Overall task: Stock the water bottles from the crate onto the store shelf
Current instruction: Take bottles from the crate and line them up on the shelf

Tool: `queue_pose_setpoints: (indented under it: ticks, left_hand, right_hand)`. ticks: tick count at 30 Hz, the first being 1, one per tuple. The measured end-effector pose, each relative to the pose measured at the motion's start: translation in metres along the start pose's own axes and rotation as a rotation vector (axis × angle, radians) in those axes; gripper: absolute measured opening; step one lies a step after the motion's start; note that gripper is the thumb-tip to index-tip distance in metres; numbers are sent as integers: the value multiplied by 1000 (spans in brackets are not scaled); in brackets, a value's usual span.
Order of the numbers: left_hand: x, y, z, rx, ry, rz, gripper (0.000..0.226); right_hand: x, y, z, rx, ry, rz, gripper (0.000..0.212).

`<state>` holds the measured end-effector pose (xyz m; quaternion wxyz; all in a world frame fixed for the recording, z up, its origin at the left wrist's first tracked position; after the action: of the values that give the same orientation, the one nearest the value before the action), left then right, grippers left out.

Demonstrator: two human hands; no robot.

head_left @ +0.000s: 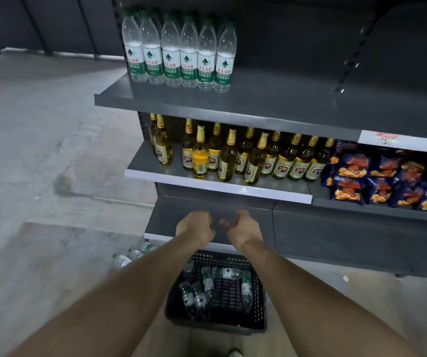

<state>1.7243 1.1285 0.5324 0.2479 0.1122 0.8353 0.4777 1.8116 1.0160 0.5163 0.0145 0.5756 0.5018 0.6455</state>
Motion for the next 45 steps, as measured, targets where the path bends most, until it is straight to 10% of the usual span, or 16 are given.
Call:
queue_pose_setpoints:
  ticks: [12,20,45]
  left_hand:
    - [-5,-101,60,149,126,108,21]
    - [13,-170,95,144,61,137,17]
    - [205,-494,306,302,-35,446,28]
  right_hand:
    - [-143,-27,33,121,-161,44,40]
    - [-191,-78,47,256,-207,55,73]
    - [-446,-404,97,447,-365,24,64]
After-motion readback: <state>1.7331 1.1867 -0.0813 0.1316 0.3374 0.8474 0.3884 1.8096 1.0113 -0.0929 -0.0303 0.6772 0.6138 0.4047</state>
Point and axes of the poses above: each hand's wrist, its own z-axis towards the middle knuckle, its own y-axis out of the back of the hand, x = y × z, the point moved 2 cm from there along z, towards the middle knuckle, and after that the axes turned 15 degrees about y, right-handed, at the moved point
